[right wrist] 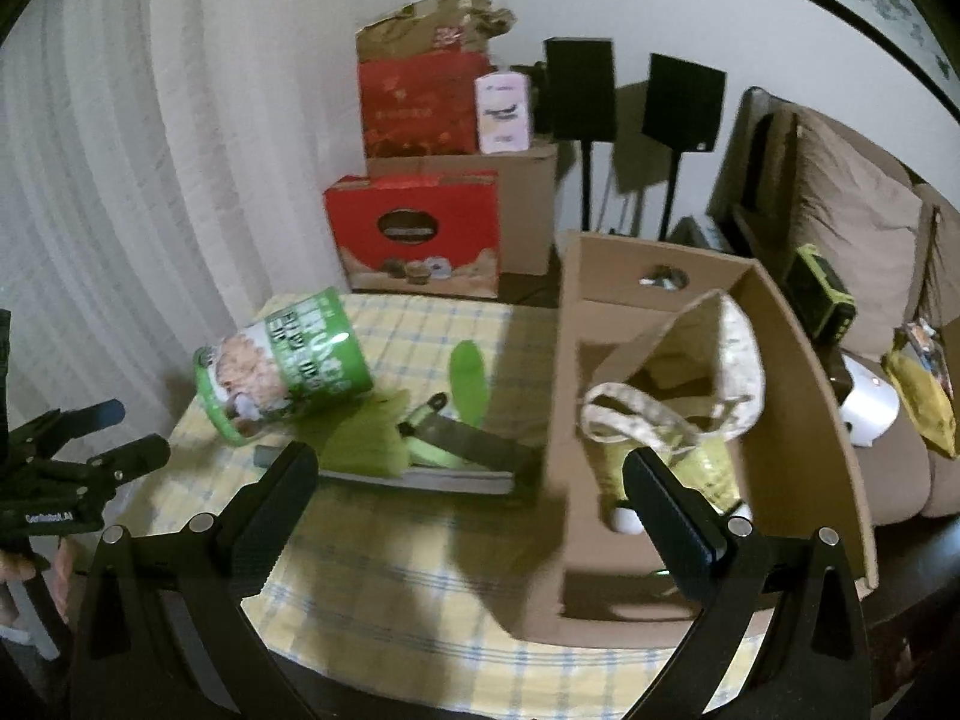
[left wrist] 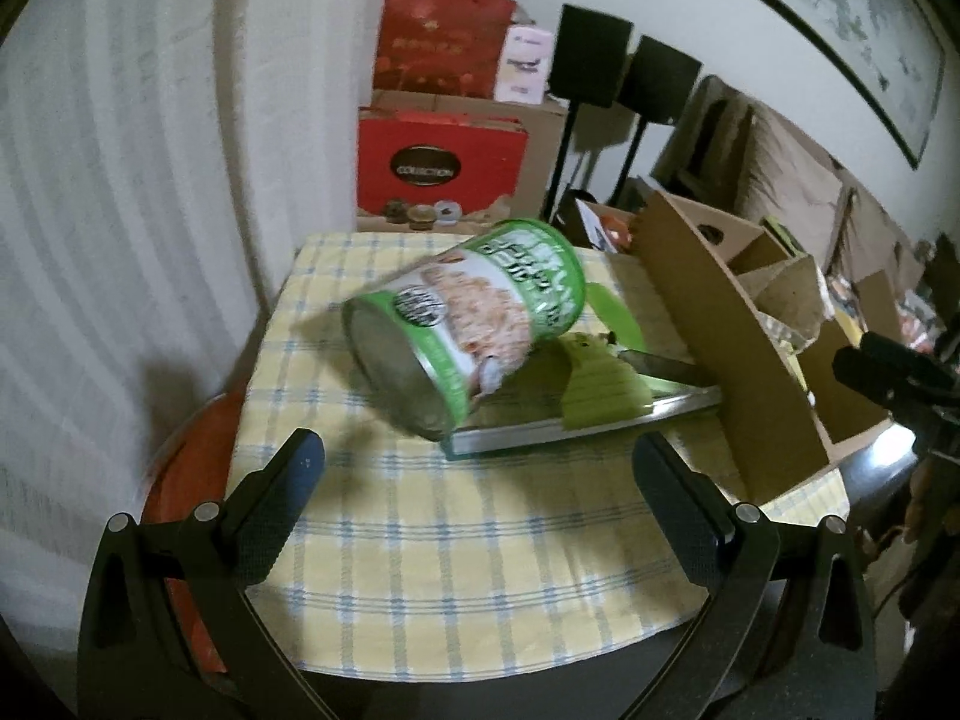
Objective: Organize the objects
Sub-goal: 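Withdraw both grippers from the box toward the green can, then close both grippers on the green-labelled can from opposite sides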
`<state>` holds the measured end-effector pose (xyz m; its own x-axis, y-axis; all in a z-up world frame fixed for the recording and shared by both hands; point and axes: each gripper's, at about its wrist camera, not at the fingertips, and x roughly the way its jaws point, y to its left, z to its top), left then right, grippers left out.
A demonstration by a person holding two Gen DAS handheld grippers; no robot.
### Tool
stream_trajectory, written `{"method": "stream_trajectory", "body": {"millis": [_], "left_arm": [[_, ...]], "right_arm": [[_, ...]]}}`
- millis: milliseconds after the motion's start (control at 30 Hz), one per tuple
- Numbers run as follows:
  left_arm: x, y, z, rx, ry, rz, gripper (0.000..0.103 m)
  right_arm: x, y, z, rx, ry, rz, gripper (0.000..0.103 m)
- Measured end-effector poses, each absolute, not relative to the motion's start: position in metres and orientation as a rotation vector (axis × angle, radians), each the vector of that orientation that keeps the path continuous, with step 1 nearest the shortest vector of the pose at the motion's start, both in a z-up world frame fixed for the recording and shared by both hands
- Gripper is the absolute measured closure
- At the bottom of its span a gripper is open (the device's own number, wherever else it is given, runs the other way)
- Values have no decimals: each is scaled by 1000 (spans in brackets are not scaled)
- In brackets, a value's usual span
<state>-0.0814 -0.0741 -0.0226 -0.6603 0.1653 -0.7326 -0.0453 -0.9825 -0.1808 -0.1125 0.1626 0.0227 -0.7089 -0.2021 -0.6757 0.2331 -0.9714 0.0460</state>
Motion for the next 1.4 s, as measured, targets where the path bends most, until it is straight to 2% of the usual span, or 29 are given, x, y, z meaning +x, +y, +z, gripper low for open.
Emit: {"method": "stream_trajectory", "body": {"millis": [333,400,433,567,667,833,1100,1333,1367,1400], "left_arm": [[-89,-98,-35,-1273,-313,2751,1],[-92,-98,-34,-1271,-324,2749,2],[-93,-98,-34,-1267,-327,2748,5],[-101,-98,-37,-1271,-344,2731,13],[-111,-102,-42,-1274,-404,2710,22],[-124,-109,-46,-1266,-504,2683,23],[-143,-108,-51,-1252,-546,2675,23],[-153,-107,-61,-1270,-567,2657,26],[-154,-107,-63,-1273,-575,2649,27],[-155,-107,-64,-1274,-581,2639,33]], "right_arm": [[-129,140,7,1096,41,-2628,3],[-136,137,5,1107,22,-2605,11],[-140,134,3,1113,26,-2596,18],[-154,121,2,1112,42,-2562,35],[-173,107,-1,1134,21,-2511,42],[-206,91,-4,1132,-31,-2464,43],[-240,74,-12,1087,-19,-2430,43],[-263,72,-26,1110,-111,-2346,43],[-266,71,-28,1112,-123,-2332,43],[-267,71,-30,1115,-132,-2320,43]]}}
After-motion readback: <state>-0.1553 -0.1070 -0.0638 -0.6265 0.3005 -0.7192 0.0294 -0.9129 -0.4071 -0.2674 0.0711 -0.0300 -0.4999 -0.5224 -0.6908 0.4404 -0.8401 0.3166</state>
